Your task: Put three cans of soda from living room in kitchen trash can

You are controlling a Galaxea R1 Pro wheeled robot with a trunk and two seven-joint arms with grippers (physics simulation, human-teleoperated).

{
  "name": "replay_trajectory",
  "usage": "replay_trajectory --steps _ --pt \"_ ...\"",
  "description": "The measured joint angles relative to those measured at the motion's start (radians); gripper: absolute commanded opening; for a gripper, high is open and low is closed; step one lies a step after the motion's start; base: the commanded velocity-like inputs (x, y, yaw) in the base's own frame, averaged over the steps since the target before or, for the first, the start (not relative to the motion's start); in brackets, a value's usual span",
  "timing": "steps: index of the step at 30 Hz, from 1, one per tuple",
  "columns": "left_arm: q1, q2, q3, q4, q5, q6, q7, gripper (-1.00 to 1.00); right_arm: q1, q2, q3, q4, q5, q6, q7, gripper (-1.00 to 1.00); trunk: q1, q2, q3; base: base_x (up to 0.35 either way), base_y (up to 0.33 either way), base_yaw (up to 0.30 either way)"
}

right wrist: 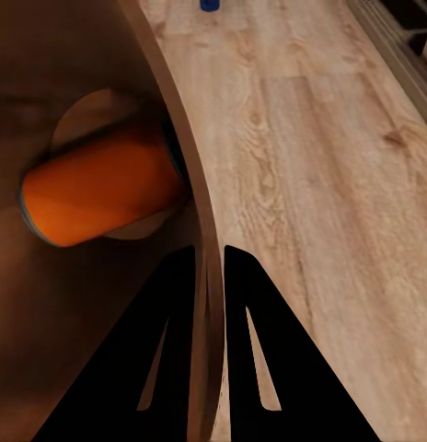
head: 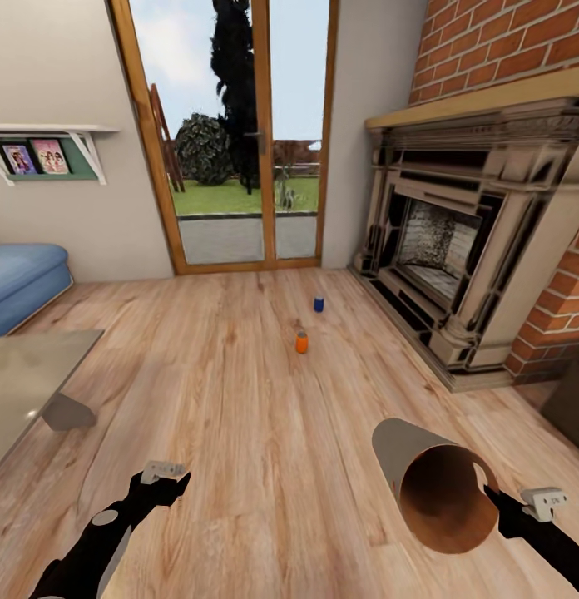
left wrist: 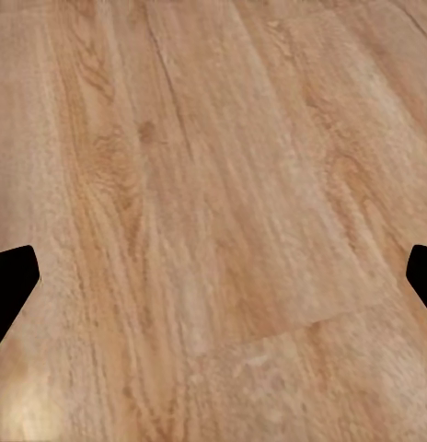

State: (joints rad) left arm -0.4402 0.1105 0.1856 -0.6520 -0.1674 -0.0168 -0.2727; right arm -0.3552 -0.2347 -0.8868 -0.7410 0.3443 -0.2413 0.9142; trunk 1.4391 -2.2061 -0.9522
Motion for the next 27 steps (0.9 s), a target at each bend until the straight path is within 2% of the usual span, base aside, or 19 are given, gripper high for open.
replay_trajectory --steps 9,21,27 --pt "0.0 0.0 0.0 0.0 -0.004 0.0 0.001 1.0 0.0 0.001 0.0 0.0 0.001 0.0 0.0 -1.0 0.0 0.0 0.0 0.328 0.087 0.0" --pt "0.0 0.0 0.0 0.0 -0.007 0.0 0.003 1.0 0.0 0.001 0.0 0.0 0.001 0.0 -0.001 -1.0 0.0 0.0 0.0 0.328 0.01 -0.003" --pt "0.0 0.0 0.0 0.001 -0.007 0.0 0.003 1.0 0.0 0.001 0.001 0.0 0.001 -0.001 -0.001 -1.0 0.0 0.0 0.002 0.328 0.0 -0.139"
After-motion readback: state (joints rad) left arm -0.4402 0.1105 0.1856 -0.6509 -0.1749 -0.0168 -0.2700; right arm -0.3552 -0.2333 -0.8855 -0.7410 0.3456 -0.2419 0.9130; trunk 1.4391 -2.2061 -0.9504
